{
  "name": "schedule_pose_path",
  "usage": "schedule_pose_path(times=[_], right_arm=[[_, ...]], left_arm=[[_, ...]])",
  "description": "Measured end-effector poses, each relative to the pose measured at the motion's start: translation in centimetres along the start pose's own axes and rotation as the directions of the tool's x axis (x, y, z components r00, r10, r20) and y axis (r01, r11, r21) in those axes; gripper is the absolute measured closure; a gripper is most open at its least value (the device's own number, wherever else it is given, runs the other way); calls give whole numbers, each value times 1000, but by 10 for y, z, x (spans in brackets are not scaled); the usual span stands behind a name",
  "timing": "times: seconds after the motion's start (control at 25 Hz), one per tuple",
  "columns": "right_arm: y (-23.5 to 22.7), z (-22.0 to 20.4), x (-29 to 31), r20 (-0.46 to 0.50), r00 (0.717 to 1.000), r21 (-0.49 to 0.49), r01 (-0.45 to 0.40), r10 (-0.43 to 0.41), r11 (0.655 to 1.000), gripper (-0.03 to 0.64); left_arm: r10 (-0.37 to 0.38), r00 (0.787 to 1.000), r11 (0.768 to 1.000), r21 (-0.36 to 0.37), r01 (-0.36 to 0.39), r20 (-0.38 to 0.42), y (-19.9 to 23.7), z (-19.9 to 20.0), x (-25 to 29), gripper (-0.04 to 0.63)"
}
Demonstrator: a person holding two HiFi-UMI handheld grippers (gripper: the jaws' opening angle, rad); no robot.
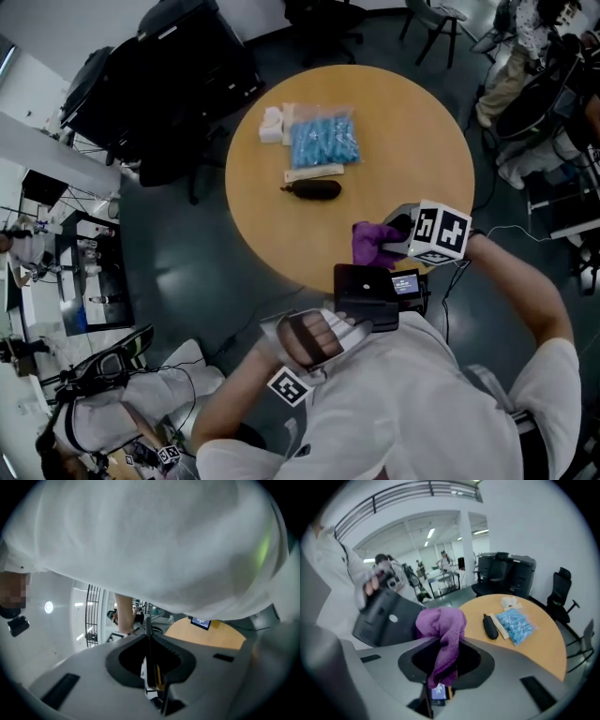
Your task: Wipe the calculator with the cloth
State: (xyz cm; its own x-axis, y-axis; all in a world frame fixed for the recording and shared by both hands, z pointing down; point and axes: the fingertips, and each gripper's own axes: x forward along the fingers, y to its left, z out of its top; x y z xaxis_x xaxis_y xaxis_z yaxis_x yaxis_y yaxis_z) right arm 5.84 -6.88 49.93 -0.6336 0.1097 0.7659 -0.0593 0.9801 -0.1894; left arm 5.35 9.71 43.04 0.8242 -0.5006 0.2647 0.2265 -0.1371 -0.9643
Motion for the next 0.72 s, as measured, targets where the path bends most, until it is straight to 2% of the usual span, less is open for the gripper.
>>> schedule_pose_path(times=[0.08, 0.12, 0.16, 0.24, 0.28, 0.44, 0.6, 0.72], right_arm=[[25, 28, -34, 162, 984, 40, -83, 75, 996, 532], [46, 42, -47, 217, 968, 22, -137, 129, 990, 532], [65, 49, -52, 230, 958, -14, -174, 172, 985, 532], [81, 44, -42, 175, 964, -68, -190, 199, 979, 532], [78, 36, -33, 150, 969, -60, -191, 198, 980, 532], [51, 12, -5, 155, 964, 68, -227, 215, 971, 532], [48, 2, 14, 199, 944, 156, -296, 263, 943, 532], [37, -12, 33, 200, 947, 211, -291, 251, 933, 532]], left_arm=[[-31, 999, 999, -23, 30, -45, -12, -13, 3, 549], [-38, 997, 999, -33, 36, -62, -16, -19, 5, 549], [-36, 997, 998, -48, 32, -72, -17, -23, 6, 549], [-11, 998, 996, -89, 5, -69, -8, -24, 6, 549], [4, 998, 994, -110, -11, -63, -4, -22, 6, 549], [61, 996, 980, -184, -71, -62, 9, -14, 3, 549], [44, 996, 959, -277, -64, -77, 6, -13, -1, 549], [33, 996, 935, -351, -60, -83, 1, -13, -5, 549]])
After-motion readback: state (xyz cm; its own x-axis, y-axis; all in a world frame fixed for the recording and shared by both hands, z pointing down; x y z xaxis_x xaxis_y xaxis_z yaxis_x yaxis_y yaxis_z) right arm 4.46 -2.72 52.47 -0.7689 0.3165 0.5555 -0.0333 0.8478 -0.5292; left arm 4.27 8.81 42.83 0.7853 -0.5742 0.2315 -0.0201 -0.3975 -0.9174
